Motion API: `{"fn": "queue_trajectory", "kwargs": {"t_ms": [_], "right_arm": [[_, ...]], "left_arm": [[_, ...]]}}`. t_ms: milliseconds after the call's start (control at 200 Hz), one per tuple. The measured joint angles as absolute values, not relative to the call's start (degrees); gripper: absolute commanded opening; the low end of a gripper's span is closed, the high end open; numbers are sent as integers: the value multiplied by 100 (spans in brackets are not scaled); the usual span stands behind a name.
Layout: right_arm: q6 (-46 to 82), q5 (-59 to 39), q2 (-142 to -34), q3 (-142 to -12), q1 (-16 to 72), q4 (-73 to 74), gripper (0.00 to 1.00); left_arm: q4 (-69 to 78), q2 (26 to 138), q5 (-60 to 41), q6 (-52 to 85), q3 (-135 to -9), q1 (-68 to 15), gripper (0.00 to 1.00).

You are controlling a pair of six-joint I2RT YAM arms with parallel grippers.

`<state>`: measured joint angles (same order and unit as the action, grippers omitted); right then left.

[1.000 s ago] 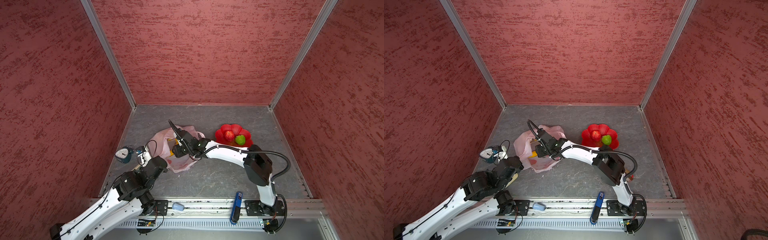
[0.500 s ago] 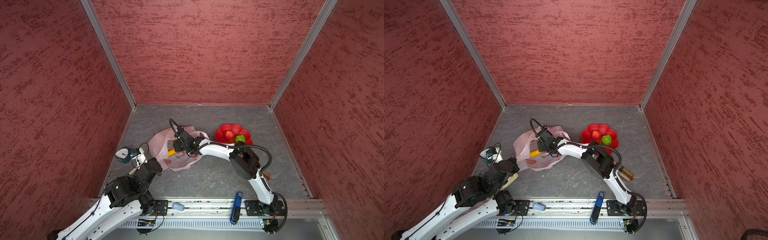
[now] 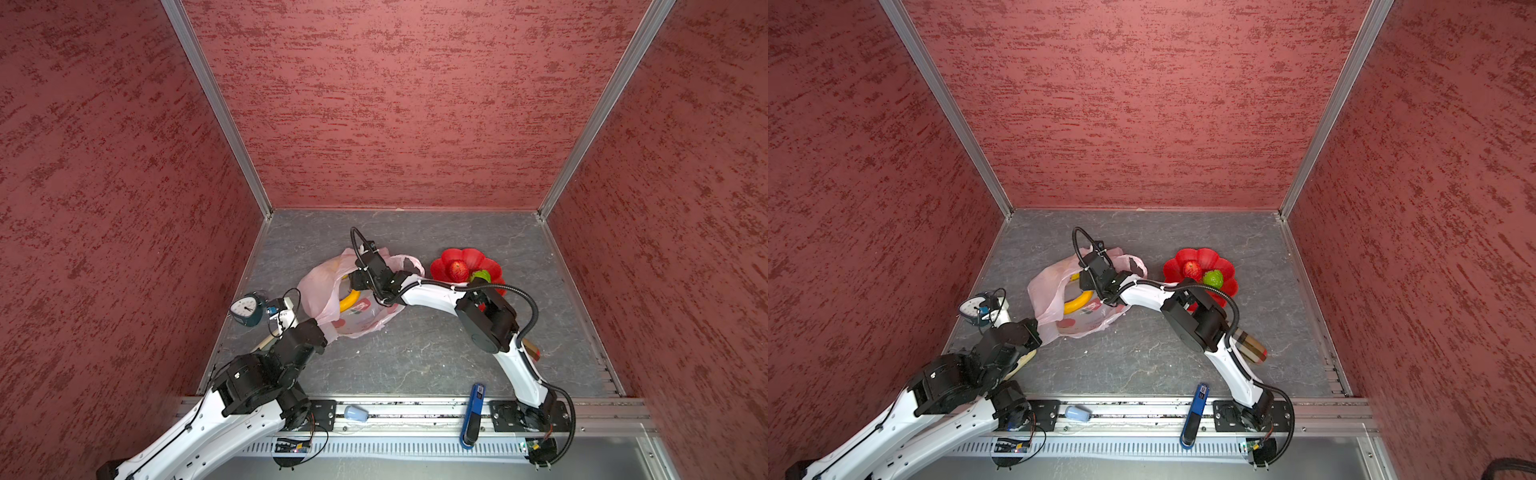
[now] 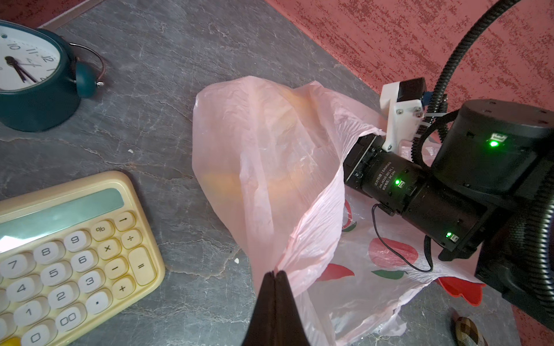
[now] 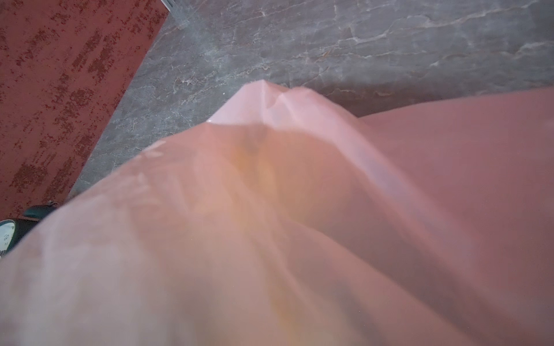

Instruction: Take the fake fruits out of the plastic bag

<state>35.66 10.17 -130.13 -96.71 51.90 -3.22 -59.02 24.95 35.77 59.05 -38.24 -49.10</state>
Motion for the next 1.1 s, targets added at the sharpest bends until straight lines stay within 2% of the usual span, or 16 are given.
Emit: {"fn": "queue_trajectory", "kwargs": {"t_ms": [210,576,812,1102], "right_arm": [[3684,552,-13013,-9583,5190,67,58],[4086,-346,-13017,-9406,5192,558,56],[4311,-593,-13183,-9480,5194,746,49],[4609,-742,-13585,-9747,5188,836,49]], "left_arm": [[-6005,2510,3621,5955,-3826,-4917,2],[-6818,2576,4182,6611,-3957,-4919,2],[-6858,2777,4316,6755,-3957,-4934,2],[-6582,2805,4335,6689,-3955,-5011,2]]}}
